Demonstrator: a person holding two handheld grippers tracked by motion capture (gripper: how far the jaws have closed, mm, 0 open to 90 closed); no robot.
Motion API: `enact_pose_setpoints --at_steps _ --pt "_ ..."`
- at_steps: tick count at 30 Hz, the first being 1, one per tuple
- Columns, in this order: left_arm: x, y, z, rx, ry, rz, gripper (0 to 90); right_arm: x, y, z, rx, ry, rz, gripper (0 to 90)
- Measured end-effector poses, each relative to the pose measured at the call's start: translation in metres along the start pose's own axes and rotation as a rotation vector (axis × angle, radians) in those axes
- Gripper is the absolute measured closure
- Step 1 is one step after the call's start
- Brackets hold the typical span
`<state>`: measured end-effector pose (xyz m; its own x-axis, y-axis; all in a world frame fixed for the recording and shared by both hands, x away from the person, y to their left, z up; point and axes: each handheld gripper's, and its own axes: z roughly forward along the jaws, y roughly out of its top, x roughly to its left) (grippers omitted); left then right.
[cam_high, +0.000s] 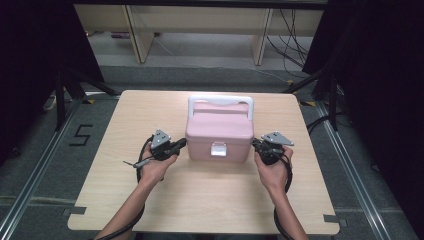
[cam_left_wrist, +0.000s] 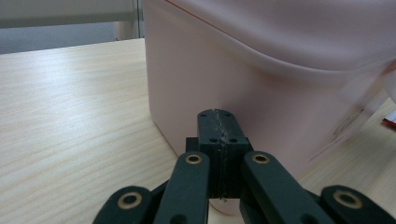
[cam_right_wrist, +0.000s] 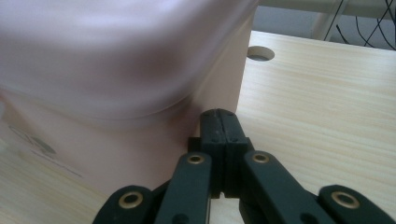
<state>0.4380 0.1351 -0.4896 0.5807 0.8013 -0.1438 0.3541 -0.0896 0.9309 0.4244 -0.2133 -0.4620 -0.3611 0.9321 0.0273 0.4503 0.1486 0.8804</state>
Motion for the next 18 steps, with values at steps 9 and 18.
enact_pose_setpoints --at_steps 9,18 --pt "0.010 -0.002 -0.009 0.000 0.035 0.007 90.0 0.011 0.006 0.010 0.003 0.017 -0.002 90.0" --pt "0.022 -0.003 -0.017 -0.006 0.066 -0.002 90.0 0.026 0.010 0.020 0.011 0.027 0.001 90.0"
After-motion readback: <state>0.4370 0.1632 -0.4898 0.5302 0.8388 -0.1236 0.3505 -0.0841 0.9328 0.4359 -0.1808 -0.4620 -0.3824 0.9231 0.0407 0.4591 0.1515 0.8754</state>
